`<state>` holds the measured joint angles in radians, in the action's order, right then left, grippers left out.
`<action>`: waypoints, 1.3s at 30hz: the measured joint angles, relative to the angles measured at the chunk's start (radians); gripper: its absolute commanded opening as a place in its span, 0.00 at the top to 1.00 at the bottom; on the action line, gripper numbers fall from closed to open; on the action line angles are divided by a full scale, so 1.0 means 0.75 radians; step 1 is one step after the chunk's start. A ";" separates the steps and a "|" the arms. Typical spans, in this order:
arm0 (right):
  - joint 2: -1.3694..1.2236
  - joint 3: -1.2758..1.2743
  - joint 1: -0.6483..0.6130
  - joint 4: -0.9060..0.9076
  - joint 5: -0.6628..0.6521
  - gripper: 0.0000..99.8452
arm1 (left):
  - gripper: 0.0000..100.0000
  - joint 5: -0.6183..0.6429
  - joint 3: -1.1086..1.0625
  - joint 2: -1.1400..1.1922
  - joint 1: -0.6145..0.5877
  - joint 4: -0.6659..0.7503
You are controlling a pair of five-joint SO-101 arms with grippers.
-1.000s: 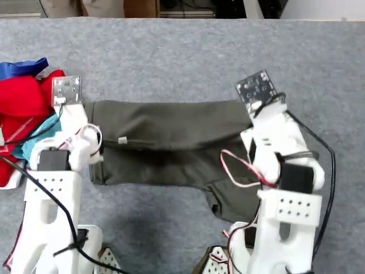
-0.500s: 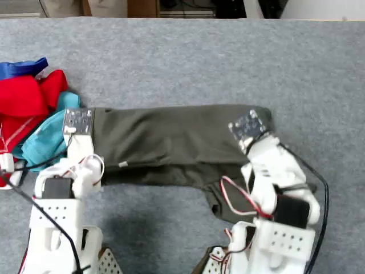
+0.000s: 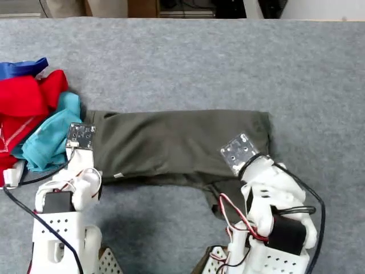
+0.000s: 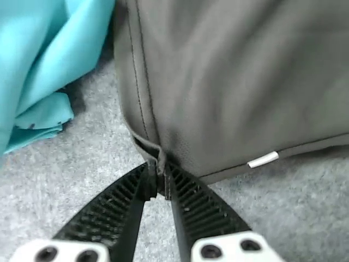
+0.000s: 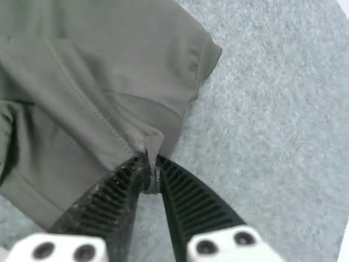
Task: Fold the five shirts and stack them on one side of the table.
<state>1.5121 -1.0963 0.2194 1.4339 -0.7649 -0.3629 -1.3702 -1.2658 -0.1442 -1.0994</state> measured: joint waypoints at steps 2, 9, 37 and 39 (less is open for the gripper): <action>0.000 0.000 0.008 0.020 -0.041 1.00 | 0.98 -0.008 -0.012 -0.002 0.000 0.006; 0.000 0.000 0.012 0.082 -0.207 1.00 | 0.88 -0.010 -0.014 -0.002 0.000 0.045; -0.110 0.213 0.010 0.088 -0.346 0.97 | 0.98 0.100 0.364 -0.002 -0.115 0.219; -0.237 0.215 -0.025 0.000 -0.264 0.99 | 0.98 0.158 0.358 0.010 -0.061 0.329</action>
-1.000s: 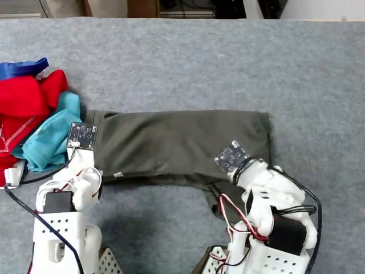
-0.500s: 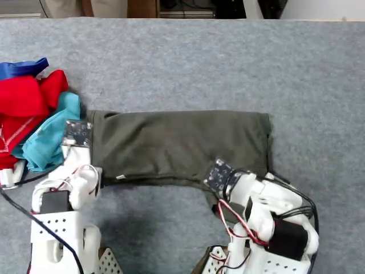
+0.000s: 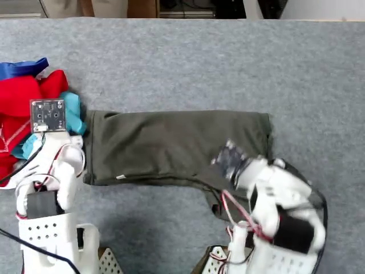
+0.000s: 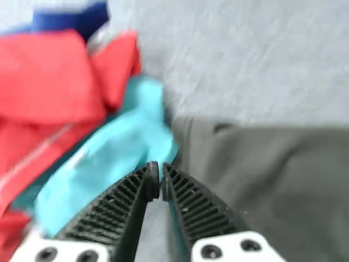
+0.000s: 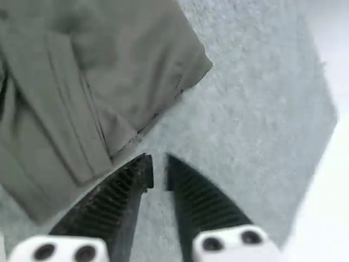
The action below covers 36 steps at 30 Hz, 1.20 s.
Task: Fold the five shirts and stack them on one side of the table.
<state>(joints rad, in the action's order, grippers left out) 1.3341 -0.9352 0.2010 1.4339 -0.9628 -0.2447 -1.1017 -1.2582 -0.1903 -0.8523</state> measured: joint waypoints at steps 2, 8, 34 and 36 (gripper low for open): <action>-0.145 0.033 -0.041 -0.088 0.088 0.99 | 0.98 0.037 -0.035 0.047 0.039 0.127; -0.634 0.225 -0.158 -0.329 0.291 0.99 | 0.98 0.057 -0.045 0.385 0.061 0.458; -1.573 0.270 -0.198 -1.320 0.855 0.99 | 0.98 0.223 0.464 1.467 0.063 0.659; -1.592 0.270 -0.198 -1.320 0.855 0.99 | 0.98 0.237 0.526 1.581 0.063 0.663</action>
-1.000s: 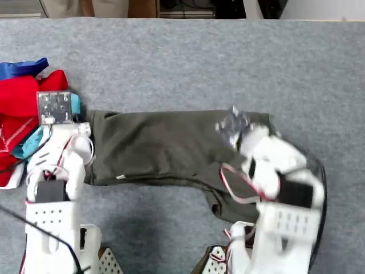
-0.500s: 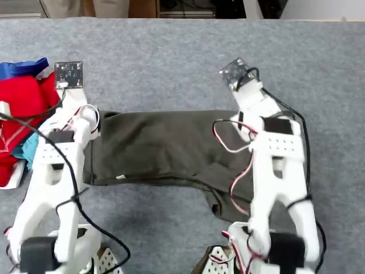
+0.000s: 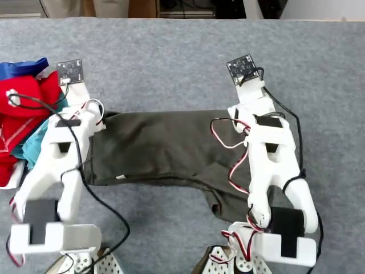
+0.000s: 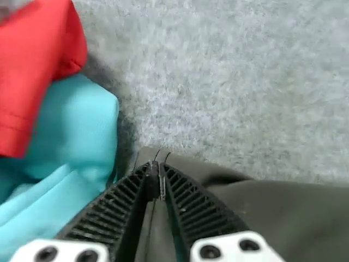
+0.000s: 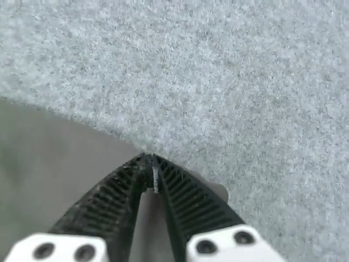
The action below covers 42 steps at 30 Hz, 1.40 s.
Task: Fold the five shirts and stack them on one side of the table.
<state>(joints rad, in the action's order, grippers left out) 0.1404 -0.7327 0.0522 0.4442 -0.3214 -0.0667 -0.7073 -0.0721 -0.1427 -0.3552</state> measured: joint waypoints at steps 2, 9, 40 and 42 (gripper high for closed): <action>-0.035 0.002 0.000 -0.002 0.000 0.99 | 0.98 0.012 0.072 0.119 0.000 -0.016; -0.301 0.227 0.094 0.117 0.004 0.99 | 0.98 0.012 0.336 0.352 -0.029 -0.221; 0.115 0.544 0.115 0.880 -0.123 1.00 | 0.98 -0.014 0.250 -0.025 -0.047 -0.432; 0.119 0.540 0.092 0.968 -0.172 1.00 | 0.98 -0.037 0.129 -0.139 -0.020 -0.403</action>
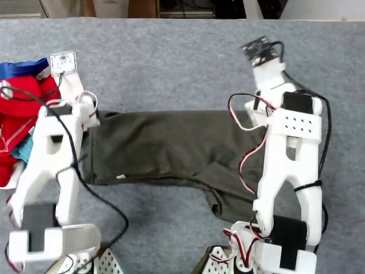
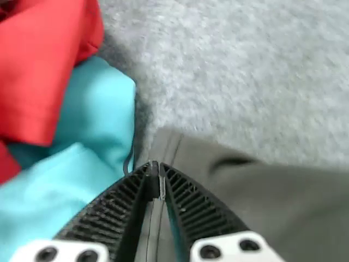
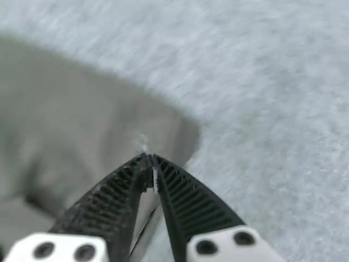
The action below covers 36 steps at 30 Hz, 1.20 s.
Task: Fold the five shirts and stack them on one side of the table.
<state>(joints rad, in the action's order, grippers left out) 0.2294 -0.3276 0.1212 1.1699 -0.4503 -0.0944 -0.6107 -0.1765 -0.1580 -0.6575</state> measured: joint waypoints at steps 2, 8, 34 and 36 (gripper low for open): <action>0.000 0.000 -0.018 0.084 -0.033 1.00 | 0.98 -0.025 -0.151 -0.108 0.039 0.055; 0.000 -0.113 -0.149 0.245 -0.133 1.00 | 0.98 -0.033 -0.599 -0.325 0.020 0.280; -0.385 -0.262 -0.454 -0.016 -0.065 1.00 | 0.98 0.023 -0.604 -0.336 -0.088 0.301; -0.385 -0.262 -0.454 0.020 -0.065 1.00 | 0.98 0.023 -0.604 -0.336 -0.088 0.301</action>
<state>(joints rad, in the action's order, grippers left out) -0.0591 -0.5240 -0.2194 1.1853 -0.4994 -0.0775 -1.0633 -0.4281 -0.2240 -0.4319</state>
